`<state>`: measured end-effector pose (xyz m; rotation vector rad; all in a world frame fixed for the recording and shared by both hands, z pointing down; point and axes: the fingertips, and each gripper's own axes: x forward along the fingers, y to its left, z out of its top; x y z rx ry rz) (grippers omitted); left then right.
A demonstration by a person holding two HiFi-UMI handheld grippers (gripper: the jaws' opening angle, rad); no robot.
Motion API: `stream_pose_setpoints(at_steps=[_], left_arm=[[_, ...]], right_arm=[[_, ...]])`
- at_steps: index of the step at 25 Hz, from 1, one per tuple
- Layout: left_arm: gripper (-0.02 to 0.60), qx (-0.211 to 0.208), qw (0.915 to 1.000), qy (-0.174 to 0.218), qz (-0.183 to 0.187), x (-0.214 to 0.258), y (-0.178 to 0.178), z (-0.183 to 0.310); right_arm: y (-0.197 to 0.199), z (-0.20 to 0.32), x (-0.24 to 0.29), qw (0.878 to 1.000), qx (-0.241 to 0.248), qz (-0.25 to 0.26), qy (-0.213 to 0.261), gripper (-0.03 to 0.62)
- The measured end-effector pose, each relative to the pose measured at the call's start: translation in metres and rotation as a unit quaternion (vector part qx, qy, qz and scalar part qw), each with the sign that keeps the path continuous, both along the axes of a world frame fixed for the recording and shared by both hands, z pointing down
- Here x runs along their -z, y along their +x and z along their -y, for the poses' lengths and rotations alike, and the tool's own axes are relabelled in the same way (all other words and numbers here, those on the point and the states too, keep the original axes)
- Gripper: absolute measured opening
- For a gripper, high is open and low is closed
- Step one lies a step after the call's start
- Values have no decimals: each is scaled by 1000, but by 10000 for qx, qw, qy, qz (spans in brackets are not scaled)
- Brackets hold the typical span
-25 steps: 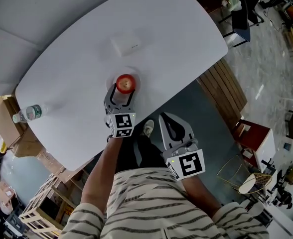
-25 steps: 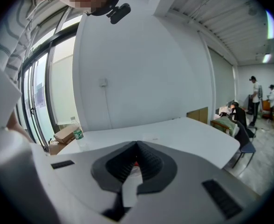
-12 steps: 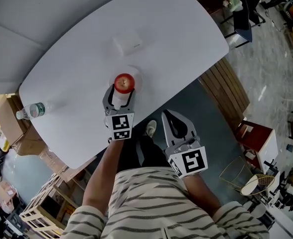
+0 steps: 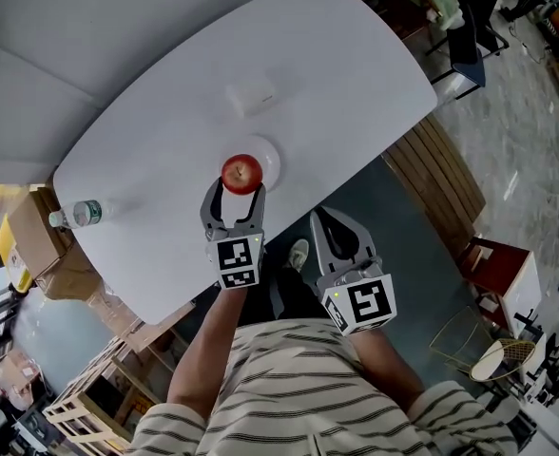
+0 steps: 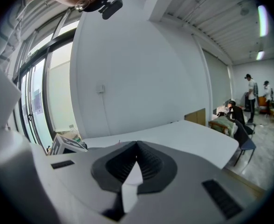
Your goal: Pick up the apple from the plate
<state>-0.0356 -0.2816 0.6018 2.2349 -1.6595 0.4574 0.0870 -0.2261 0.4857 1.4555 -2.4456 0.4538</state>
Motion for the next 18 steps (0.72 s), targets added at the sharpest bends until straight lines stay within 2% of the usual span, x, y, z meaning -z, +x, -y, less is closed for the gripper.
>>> stream_pose_setpoints(at_steps=[9, 18], left_arm=[[331, -49, 10000, -1, -1, 38, 3, -13], [331, -56, 9993, 351, -102, 103, 8, -24]], right_arm=[[-5, 5, 24, 9997, 12, 76, 233, 12], [-10, 6, 55, 9986, 152, 67, 496, 12]])
